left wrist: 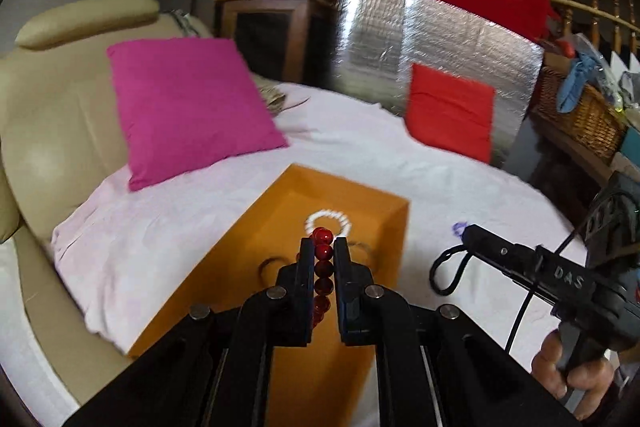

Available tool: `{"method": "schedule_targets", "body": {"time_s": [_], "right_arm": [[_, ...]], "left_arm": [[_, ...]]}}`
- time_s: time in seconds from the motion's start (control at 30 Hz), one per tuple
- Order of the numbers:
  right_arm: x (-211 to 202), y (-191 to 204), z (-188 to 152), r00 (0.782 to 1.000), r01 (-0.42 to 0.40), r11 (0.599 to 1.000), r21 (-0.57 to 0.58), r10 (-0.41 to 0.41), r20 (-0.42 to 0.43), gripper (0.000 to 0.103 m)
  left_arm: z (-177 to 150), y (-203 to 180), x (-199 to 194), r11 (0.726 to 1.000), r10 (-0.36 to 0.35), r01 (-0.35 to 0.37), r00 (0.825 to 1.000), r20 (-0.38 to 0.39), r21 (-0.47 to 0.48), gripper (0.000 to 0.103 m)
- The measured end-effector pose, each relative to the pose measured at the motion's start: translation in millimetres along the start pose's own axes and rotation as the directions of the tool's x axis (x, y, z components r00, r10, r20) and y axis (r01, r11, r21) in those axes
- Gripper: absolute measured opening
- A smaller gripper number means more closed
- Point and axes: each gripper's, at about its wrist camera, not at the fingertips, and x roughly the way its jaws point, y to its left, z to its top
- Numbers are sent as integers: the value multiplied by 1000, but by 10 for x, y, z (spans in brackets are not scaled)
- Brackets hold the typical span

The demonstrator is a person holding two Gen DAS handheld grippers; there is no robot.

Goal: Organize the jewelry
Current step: 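Carry the red beaded bracelet and black hair tie into the orange box and open both grippers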

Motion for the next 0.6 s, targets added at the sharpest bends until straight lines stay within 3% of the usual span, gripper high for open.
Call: {"method": "schedule_targets", "body": {"time_s": [0.2, 0.37, 0.6], "right_arm": [[371, 356, -338, 994, -30, 994, -103, 19, -107, 20], [592, 297, -475, 988, -11, 995, -100, -5, -154, 20], [846, 244, -613, 972, 27, 991, -134, -57, -230, 20]], "left_arm": [[-196, 54, 269, 1000, -2, 0, 994, -106, -15, 10], [-379, 79, 536, 999, 28, -34, 977, -213, -24, 10], [-476, 226, 695, 995, 81, -95, 955, -286, -33, 10]]}}
